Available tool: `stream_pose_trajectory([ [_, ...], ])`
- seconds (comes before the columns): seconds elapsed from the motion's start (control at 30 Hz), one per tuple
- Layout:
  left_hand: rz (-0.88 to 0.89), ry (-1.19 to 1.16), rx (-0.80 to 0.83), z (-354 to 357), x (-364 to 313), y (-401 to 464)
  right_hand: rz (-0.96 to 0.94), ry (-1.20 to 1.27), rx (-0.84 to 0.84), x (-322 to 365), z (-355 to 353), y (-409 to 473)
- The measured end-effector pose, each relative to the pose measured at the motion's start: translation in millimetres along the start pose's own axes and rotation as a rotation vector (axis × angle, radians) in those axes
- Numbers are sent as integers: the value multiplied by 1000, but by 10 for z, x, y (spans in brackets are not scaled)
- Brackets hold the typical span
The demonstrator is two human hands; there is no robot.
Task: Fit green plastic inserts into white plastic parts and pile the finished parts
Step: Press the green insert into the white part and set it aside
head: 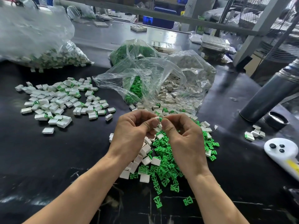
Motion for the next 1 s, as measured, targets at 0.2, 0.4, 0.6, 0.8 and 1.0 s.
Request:
stream_pose_trajectory([
  [0.2,-38,-106,20,47,25,-7,18,168,-1,3,45,-15],
  [0.4,-91,-174,10,60,34,-17,61,236,14,-15,54,-30],
  [0.6,-38,-32,27,6,0,-13,37,81,49,-3,-6,-4],
  [0.8,23,107,64,-32,-86,15,1,-56,52,52,-18,-19],
  [1.0,48,191,104,-32,-140,8,-55,-174,67,104,-12,-33],
])
Point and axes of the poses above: each hand's wrist, its own y-axis towards the middle knuckle, its own z-axis out of the palm, x = y × z, the point moved 4 cm from there along y, towards the middle knuckle, and after that the axes turned 2 degrees about x, right-handed, at the moved point
